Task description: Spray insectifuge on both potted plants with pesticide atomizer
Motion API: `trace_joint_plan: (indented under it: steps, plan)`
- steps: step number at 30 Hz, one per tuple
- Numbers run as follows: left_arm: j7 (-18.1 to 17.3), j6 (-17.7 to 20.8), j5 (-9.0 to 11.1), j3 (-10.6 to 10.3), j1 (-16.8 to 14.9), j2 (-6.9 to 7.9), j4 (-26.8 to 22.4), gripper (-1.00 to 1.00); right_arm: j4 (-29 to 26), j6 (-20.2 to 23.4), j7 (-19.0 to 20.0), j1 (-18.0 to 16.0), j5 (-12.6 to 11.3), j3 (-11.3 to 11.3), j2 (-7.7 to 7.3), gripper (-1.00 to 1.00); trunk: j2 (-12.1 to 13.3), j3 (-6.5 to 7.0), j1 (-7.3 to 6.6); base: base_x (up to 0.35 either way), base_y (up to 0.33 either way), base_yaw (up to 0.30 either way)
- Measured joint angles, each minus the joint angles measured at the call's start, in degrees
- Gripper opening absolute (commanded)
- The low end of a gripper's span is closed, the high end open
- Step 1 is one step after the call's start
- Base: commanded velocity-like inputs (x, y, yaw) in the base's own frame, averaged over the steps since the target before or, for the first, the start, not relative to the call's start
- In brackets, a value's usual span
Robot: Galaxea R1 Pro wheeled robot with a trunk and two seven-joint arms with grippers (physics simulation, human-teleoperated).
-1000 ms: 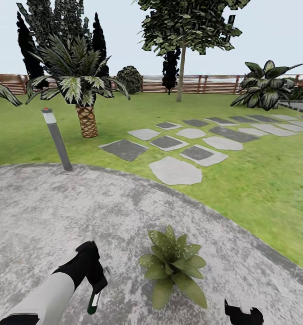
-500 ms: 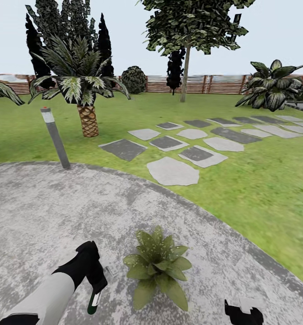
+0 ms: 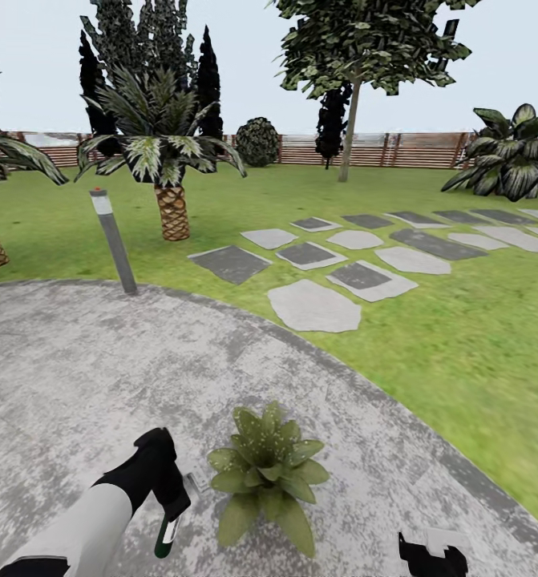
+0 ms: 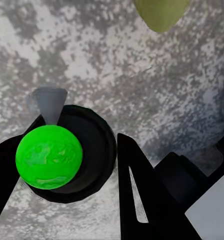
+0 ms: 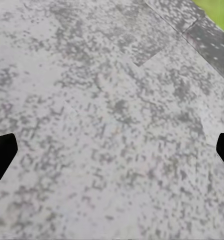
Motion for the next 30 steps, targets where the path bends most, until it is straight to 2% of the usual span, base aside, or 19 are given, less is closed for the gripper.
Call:
trace_joint_plan:
  steps: [5, 14, 19, 24, 27, 28, 30]
  plan:
    - [-0.02, -0.01, 0.00, 0.00, 0.00, 0.00, -0.01, -1.00, 0.00, 0.00, 0.00, 0.00, 0.00, 0.00, 0.00, 1.00, 0.00, 0.00, 0.01, -0.076, -0.227, 0.034]
    - [-0.11, -0.08, -0.02, -0.02, 0.01, 0.28, 0.01, -1.00, 0.01, 0.01, -0.01, -0.01, 0.00, 0.01, 0.01, 1.00, 0.00, 0.00, 0.01, -0.083, -0.221, 0.249]
    - [-0.42, -0.53, -0.85, -0.93, 0.01, 0.53, 0.78, -1.00, -0.06, 0.01, 0.01, -0.01, 0.01, -0.01, 0.01, 1.00, 0.00, 0.00, 0.00, -0.020, -0.049, 0.244]
    - [-0.42, -0.79, -1.14, -1.42, -0.01, 1.44, 0.98, -1.00, -0.11, 0.01, 0.02, 0.00, 0.00, -0.05, 0.00, 1.00, 0.00, 0.00, 0.00, -0.001, -0.002, 0.031]
    - [1.60, -0.31, -1.12, -1.42, -0.01, 1.27, 0.29, -1.00, -0.01, 0.03, 0.02, 0.00, 0.07, -0.02, -0.09, 1.00, 0.00, 0.00, 0.00, 0.000, 0.000, 0.001]
    - [3.42, 1.88, -1.13, -1.38, -0.12, 1.21, 0.10, -1.00, 0.01, 0.08, 0.02, 0.00, 0.32, -0.02, -0.24, 1.00, 0.00, 0.00, 0.00, 0.000, 0.000, 0.000]
    - [3.73, 3.11, -1.05, -1.40, -0.38, 0.94, -0.04, -1.00, 0.01, 0.03, 0.02, 0.00, 0.39, -0.01, -0.39, 1.00, 0.00, 0.00, 0.00, 0.040, 0.000, 0.000]
